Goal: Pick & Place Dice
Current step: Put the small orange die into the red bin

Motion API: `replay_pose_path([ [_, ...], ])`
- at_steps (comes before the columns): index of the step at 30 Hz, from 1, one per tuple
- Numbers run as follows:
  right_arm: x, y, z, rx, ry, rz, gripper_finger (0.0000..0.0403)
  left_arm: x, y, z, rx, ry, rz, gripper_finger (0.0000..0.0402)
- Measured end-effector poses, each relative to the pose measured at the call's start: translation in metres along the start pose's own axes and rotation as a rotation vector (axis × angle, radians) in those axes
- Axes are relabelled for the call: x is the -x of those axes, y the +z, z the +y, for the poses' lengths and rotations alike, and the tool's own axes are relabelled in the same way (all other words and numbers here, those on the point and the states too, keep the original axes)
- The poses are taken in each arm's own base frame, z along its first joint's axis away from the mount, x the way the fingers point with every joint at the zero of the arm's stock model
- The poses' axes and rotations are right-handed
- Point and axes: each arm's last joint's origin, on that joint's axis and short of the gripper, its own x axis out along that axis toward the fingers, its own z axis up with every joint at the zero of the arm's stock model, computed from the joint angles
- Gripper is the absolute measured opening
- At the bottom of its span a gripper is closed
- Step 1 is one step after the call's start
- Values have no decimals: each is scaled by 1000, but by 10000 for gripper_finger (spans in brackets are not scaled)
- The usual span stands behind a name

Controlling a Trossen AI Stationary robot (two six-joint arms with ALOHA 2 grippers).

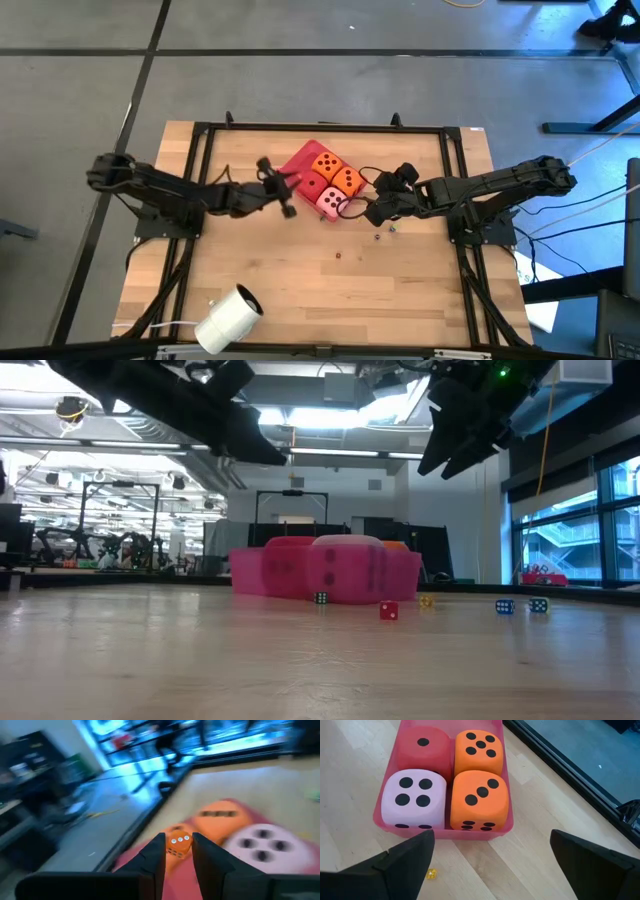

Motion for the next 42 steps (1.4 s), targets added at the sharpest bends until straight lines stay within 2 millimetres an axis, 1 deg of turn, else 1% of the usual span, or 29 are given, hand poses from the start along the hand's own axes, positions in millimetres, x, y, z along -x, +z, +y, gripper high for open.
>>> replay_pose_path([
  [3,0,0,0,0,0,0,398,-4,-2,11,29,109,27,84],
  [7,0,0,0,0,0,0,398,-12,-13,21,63,149,108,80],
  [12,0,0,0,1,0,0,398,-19,-28,32,153,96,223,81],
  [19,0,0,0,1,0,0,398,-27,-36,44,232,-3,281,83],
  [23,0,0,0,3,-1,0,398,-29,-37,48,264,-28,288,80],
  [34,0,0,0,3,-1,0,398,-31,-48,56,331,14,364,81],
  [39,0,0,0,3,-1,0,398,-31,-50,56,360,-64,391,80],
  [42,0,0,0,3,-1,0,398,-31,-50,57,364,-66,392,79],
])
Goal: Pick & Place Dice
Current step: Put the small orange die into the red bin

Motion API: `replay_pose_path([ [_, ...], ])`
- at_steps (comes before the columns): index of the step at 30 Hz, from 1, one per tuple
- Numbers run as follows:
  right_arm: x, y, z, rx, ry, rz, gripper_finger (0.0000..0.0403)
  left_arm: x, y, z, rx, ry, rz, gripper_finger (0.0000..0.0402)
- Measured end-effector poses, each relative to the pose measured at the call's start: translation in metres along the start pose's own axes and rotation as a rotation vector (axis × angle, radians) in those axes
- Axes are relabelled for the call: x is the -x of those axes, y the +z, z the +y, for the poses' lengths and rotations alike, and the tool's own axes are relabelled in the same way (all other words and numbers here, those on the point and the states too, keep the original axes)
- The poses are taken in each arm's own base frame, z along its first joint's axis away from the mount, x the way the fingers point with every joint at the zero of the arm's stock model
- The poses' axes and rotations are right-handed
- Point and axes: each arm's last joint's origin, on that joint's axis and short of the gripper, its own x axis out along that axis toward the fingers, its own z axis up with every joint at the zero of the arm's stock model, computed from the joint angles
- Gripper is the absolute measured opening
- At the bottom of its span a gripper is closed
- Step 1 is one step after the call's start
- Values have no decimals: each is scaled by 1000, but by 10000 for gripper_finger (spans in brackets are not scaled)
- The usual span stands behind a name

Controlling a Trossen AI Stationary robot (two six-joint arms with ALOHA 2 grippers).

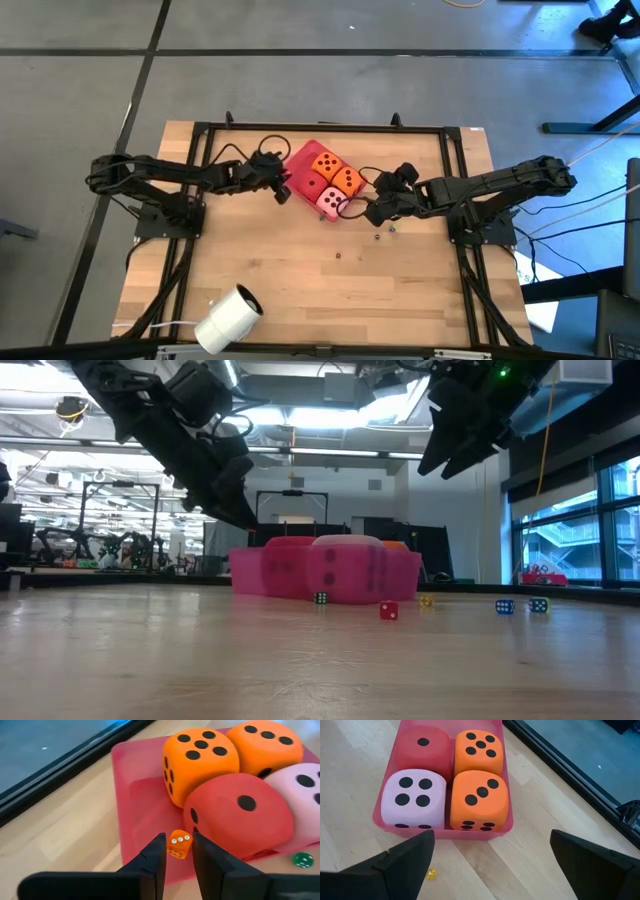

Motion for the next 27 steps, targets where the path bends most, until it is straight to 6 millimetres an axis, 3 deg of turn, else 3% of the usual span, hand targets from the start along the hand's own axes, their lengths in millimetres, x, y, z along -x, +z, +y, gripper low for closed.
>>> replay_pose_path([
  [7,0,0,0,-1,-2,-2,398,-6,0,5,23,33,-3,77],
  [16,0,0,0,-2,-2,-2,398,-34,-6,9,-49,2,-5,78],
  [27,0,0,0,-2,-2,-2,398,-33,-6,9,-94,-9,17,98],
])
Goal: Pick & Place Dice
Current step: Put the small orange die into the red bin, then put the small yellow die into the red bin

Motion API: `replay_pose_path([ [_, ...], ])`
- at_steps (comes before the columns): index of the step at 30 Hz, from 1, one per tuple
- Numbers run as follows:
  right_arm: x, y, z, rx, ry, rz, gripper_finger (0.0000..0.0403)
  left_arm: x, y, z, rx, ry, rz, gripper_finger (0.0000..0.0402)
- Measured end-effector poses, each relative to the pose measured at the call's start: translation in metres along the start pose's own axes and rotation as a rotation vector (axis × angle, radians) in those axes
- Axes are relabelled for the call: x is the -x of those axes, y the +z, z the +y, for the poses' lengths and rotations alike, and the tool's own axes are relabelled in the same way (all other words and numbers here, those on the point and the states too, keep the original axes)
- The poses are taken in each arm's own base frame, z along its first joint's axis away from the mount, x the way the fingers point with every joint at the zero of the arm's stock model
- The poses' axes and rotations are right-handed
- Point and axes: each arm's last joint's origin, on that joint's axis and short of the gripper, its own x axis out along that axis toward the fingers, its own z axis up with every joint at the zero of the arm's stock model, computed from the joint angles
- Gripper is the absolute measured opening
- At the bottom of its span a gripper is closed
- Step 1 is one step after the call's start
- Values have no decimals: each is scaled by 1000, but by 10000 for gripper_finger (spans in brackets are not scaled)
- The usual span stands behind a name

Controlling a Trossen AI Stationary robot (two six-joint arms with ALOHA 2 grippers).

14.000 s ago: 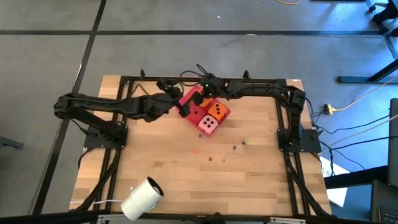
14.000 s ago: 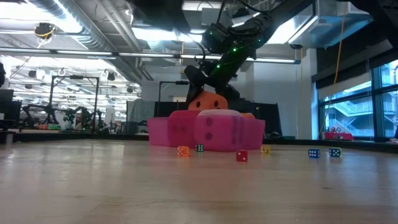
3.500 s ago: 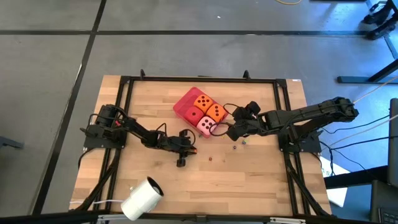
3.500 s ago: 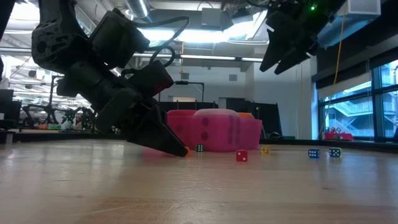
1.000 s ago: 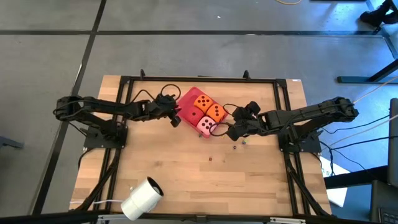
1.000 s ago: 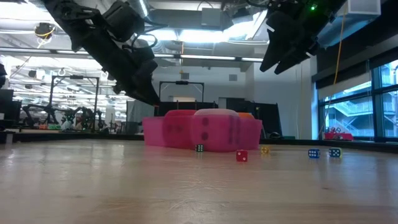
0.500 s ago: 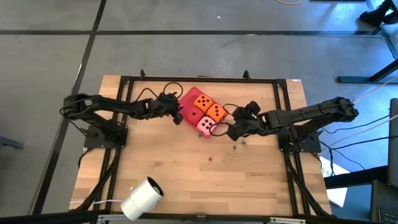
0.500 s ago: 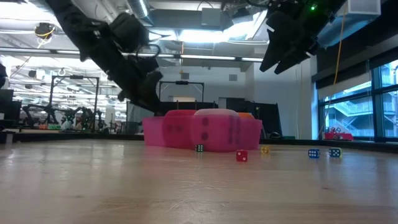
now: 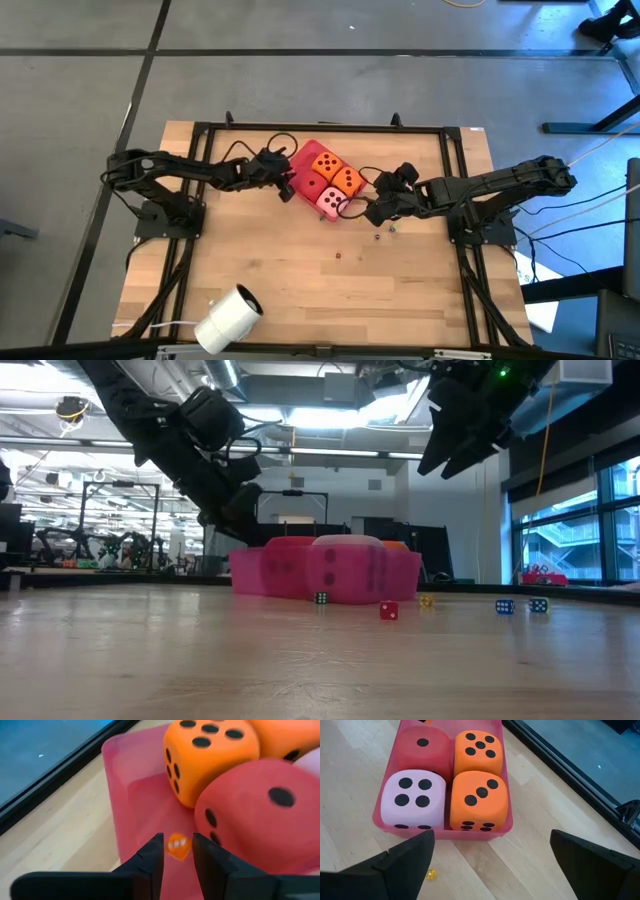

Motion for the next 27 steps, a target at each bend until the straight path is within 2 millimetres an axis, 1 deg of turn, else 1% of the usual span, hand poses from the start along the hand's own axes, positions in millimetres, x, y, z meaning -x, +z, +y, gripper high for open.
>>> replay_pose_path([
  [9,0,0,0,0,0,0,398,0,-1,0,-5,2,6,136],
  [14,0,0,0,0,0,0,398,0,0,0,-2,2,3,148],
  [19,0,0,0,0,0,0,398,0,1,0,1,0,-8,150],
  [24,0,0,0,17,1,0,398,2,3,-1,3,-6,-24,143],
  [27,0,-1,1,59,20,13,398,8,7,-2,4,-15,-42,136],
])
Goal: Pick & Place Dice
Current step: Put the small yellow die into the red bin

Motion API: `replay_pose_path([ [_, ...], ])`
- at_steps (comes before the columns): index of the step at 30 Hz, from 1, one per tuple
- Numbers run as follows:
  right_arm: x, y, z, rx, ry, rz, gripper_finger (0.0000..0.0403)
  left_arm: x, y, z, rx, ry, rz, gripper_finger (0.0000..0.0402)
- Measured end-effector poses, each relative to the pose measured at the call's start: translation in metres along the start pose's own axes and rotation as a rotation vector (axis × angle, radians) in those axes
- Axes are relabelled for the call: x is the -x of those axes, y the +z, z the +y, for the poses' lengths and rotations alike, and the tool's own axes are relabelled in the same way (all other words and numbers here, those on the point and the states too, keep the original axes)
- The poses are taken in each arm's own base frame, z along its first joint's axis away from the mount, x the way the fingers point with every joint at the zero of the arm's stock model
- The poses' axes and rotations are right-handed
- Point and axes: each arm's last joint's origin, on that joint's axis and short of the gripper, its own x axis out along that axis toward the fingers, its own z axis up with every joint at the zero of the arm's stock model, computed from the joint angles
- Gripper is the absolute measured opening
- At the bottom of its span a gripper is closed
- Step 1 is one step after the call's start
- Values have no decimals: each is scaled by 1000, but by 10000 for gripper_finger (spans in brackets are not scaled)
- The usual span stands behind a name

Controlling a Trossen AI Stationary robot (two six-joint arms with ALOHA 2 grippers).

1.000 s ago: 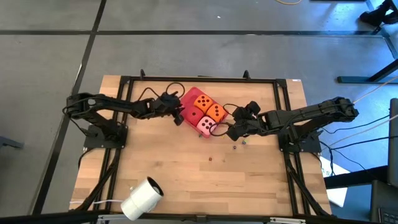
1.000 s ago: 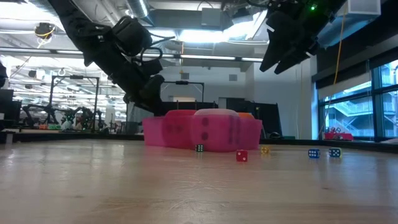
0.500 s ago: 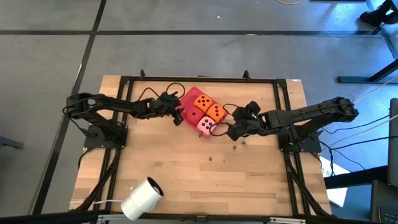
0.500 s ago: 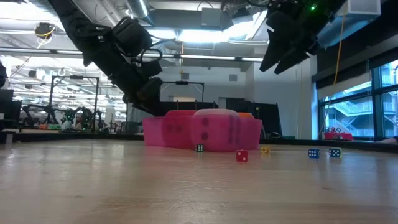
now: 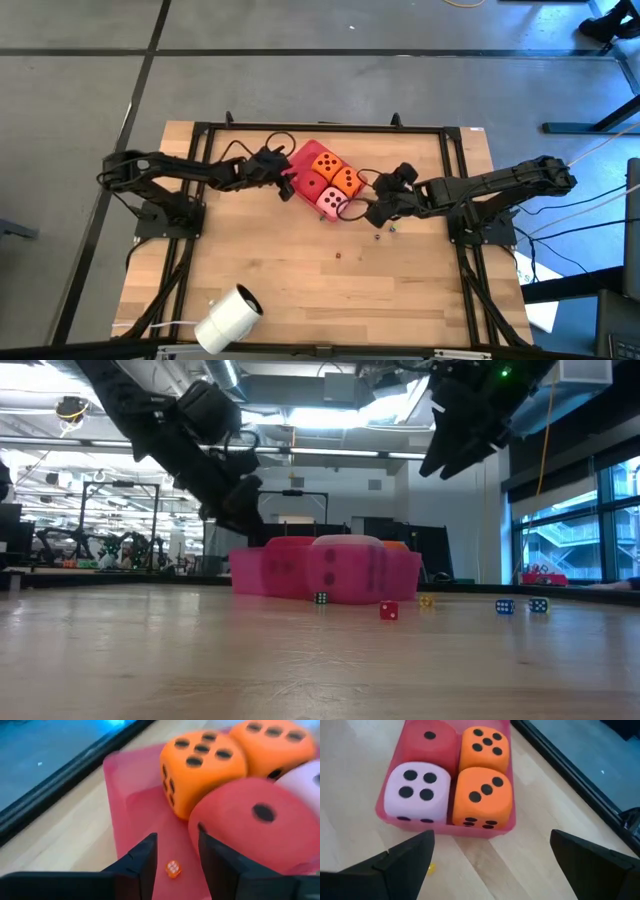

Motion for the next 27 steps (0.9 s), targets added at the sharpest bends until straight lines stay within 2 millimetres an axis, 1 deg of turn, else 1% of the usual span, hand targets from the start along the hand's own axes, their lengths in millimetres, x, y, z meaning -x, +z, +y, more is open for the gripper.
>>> replay_pose_path([
  [6,-5,-7,-2,43,-55,-4,398,21,13,-7,1,-45,-76,124],
  [10,-2,-8,-7,77,-122,-19,398,35,16,-12,-12,-78,-88,116],
  [16,10,-13,-18,99,-159,-4,398,51,19,-18,-25,-117,-109,105],
  [19,21,-17,-28,96,-254,-52,398,56,20,-20,-28,-131,-118,101],
  [22,26,-31,-40,50,-351,-132,398,57,20,-22,-32,-140,-121,97],
  [24,23,-46,-46,14,-340,-142,398,58,20,-23,-34,-144,-122,95],
  [27,13,-66,-47,-25,-278,-154,398,58,20,-23,-37,-145,-127,93],
])
